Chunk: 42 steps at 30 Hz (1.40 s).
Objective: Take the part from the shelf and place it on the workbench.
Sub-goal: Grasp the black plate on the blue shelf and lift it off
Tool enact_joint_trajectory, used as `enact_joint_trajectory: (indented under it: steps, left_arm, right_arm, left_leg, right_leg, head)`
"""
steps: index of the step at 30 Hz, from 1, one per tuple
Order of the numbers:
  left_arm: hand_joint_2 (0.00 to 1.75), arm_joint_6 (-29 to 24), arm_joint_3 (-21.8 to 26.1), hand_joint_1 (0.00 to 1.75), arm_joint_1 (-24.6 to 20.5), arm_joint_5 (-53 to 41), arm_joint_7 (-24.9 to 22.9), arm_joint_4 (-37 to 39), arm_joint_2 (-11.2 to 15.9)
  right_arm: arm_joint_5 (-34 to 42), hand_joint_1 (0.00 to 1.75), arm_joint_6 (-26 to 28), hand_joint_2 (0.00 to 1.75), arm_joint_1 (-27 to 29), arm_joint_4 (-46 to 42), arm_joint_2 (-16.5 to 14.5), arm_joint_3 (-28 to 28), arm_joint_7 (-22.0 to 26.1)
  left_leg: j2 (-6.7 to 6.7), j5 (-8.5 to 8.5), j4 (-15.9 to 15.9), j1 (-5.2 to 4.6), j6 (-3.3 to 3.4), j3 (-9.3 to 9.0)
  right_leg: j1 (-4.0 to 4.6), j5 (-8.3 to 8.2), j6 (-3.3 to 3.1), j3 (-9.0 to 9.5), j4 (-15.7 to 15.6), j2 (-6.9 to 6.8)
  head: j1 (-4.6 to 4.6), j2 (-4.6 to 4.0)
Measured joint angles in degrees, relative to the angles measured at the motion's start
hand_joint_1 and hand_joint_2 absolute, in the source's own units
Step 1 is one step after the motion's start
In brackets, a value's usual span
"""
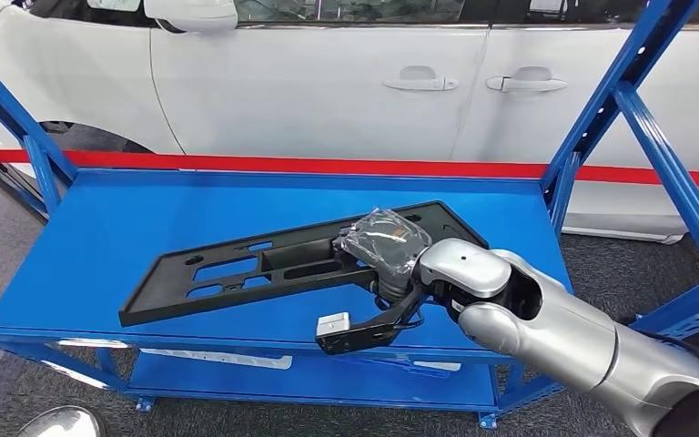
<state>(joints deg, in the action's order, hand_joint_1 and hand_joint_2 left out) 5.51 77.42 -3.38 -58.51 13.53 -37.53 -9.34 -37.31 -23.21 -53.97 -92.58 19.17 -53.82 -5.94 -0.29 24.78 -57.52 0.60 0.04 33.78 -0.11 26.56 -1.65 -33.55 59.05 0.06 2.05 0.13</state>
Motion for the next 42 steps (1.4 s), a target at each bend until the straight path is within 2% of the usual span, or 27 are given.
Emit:
enact_joint_trajectory:
  steps: [15,28,37,42]
  left_arm:
    - [1.75,-0.02,0.02,0.0,0.01,0.13,0.0,-0.42,-0.19]
    - [1.75,-0.06,0.02,0.0,0.02,0.24,0.0,-0.42,-0.19]
    - [1.75,-1.09,0.02,0.0,0.08,0.83,0.36,-0.35,-0.17]
    - [1.75,-1.76,0.01,0.0,0.09,-0.43,0.87,0.05,-0.05]
  right_arm:
    - [-0.71,1.75,1.98,1.75,-0.04,-3.04,0.02,5.66,1.08]
    - [-0.15,1.75,2.17,1.75,-0.24,-3.91,0.06,6.59,1.08]
    - [3.51,1.75,1.86,1.75,-5.14,-6.83,0.33,10.19,-0.15]
    - [3.58,1.75,2.16,1.75,-5.78,-7.93,0.56,11.59,-0.55]
  left_leg:
    - [-0.02,0.0,-0.03,0.0,0.0,0.02]
    - [-0.02,0.0,-0.04,0.0,0.0,0.04]
    - [-0.02,0.0,-0.06,0.0,0.0,0.08]
    - [-0.02,0.0,-0.06,0.0,0.0,0.08]
  right_leg:
    - [0.0,0.0,0.0,-0.02,0.0,0.01]
    - [0.0,0.0,0.0,-0.03,0.0,0.01]
    - [-0.01,-0.01,0.0,-0.07,0.0,0.0]
    - [-0.01,-0.01,0.0,-0.07,0.0,0.0]
  head:
    - [0.0,0.0]
    - [0.0,0.0]
    - [0.0,0.0]
    - [0.0,0.0]
